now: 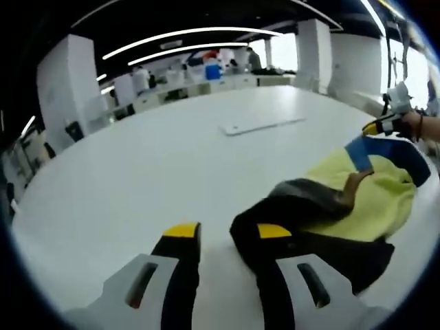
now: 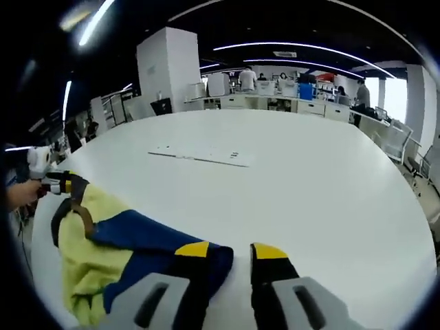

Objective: Fold the garment on the visible template until the final outline fits inside the template.

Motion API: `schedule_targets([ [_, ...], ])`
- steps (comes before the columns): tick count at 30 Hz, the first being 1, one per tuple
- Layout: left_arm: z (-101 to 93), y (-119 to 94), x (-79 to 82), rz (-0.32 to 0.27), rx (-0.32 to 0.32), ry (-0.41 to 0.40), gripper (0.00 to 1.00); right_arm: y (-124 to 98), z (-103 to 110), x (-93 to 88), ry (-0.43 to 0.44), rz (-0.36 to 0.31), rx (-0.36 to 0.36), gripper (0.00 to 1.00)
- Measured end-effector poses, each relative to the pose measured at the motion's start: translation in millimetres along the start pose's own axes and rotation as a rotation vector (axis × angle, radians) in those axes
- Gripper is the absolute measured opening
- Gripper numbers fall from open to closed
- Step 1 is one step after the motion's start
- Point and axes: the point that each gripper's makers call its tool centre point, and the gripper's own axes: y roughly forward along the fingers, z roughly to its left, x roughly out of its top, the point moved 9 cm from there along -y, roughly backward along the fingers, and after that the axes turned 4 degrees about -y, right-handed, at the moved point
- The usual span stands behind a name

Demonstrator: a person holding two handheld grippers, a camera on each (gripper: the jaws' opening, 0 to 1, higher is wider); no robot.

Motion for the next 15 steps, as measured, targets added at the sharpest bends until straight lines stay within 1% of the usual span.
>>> schedule_targets([
  [1, 0.4, -1.4, 1.4, -0.002, -0.001, 0.0, 0.3, 1.0, 1.0, 1.9, -0.01, -0.003, 0.01, 0.24],
  [3, -0.1, -4.6, 5.0, -0.004, -0.019, 0.005, 0.31, 1.2, 6.2, 6.4, -0.02, -0.018, 0.057, 0.3],
  [4, -3.5, -8.4, 7.8, -0.02, -0.035, 0.015, 0.32, -0.1, 11.2, 8.1, 0.008, -0.026, 0.096, 0.32],
  [5, -6.6, -10.2, 10.2, -0.035, -0.056, 0.028, 0.33, -2.8, 15.5, 9.7, 0.008, -0.027, 0.117, 0.34],
  [6, -7.7, -10.5, 11.1, -0.034, -0.06, 0.033, 0.34, -6.1, 21.7, 10.9, -0.008, -0.019, 0.143, 0.35],
  [7, -8.9, -10.3, 12.1, -0.035, -0.064, 0.045, 0.34, -5.2, 22.8, 9.6, -0.021, -0.013, 0.148, 0.36],
  [8, -9.4, -8.7, 12.9, -0.035, -0.079, 0.072, 0.34, -5.0, 27.5, 9.0, -0.052, -0.006, 0.177, 0.37],
  [10, -12.3, -5.7, 12.9, -0.03, -0.096, 0.083, 0.34, -5.2, 33.9, 10.0, -0.067, -0.005, 0.2, 0.38],
  [12, -16.7, -4.1, 13.7, -0.031, -0.126, 0.096, 0.34, -5.9, 44.9, 12.2, -0.093, -0.002, 0.238, 0.4],
  [14, -22.5, -1.6, 16.1, -0.034, -0.147, 0.146, 0.33, -4.4, 49.3, 12.8, -0.134, 0.002, 0.265, 0.4],
  [15, -26.9, 0.1, 17.7, -0.035, -0.159, 0.166, 0.33, -5.8, 55.0, 11.8, -0.175, 0.01, 0.278, 0.4],
])
